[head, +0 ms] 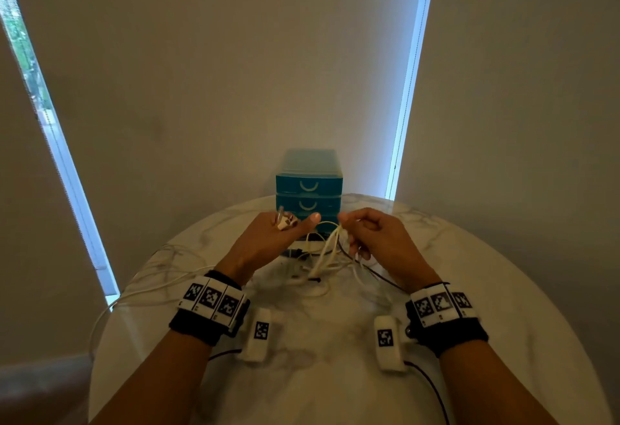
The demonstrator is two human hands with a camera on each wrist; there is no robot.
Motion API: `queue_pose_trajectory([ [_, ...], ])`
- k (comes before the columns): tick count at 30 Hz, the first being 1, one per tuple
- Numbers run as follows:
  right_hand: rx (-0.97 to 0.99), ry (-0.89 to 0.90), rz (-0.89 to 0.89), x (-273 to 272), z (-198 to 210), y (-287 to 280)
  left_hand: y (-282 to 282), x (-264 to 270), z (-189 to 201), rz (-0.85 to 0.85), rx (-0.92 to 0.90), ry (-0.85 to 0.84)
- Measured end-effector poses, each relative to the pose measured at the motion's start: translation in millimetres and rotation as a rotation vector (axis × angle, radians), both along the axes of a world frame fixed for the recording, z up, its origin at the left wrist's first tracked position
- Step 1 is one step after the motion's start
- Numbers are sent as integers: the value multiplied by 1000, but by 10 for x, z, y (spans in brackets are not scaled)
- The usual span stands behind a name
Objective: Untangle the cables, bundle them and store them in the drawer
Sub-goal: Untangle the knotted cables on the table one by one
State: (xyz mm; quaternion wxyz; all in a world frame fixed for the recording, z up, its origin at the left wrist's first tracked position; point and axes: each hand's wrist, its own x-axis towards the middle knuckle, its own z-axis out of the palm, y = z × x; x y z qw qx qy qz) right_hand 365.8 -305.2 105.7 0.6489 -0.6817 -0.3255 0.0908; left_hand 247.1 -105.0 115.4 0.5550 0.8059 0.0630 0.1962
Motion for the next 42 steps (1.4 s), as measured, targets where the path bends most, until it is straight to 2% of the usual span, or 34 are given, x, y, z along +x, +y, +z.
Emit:
queue_pose_trajectory([
  [2,173,49,-139,7,-6,24,-44,-38,20,-46,33,26],
  [4,233,64,-191,2,-21,30,-52,-44,-1,-82,67,52],
  [9,257,77,-182,13,-51,-10,-27,-13,-25,-57,116,25],
  [15,253,114,-132,29,-45,-57,27,-2,-19,47,-6,-68],
  [18,308,191,-113,42,-36,-56,18,20,-29,72,-48,-95],
  [22,439,383,-154,83,12,-99,42,-32,-28,-20,33,-36],
  [25,498,457,-157,100,9,-119,58,-19,-56,-71,64,36],
  [29,478,489,-138,110,-2,-100,83,9,-71,2,130,-8],
  [31,341,458,-201,119,-15,-122,114,9,-70,81,80,-93],
  [33,98,364,-283,139,-54,-171,145,20,-77,153,12,-165],
  [36,-133,226,-283,126,-109,-179,160,40,-101,186,20,-205],
  [38,-90,152,-322,86,-98,-112,134,31,-99,164,45,-201],
  [42,172,-64,-573,65,-41,-47,91,23,-77,89,111,-227],
])
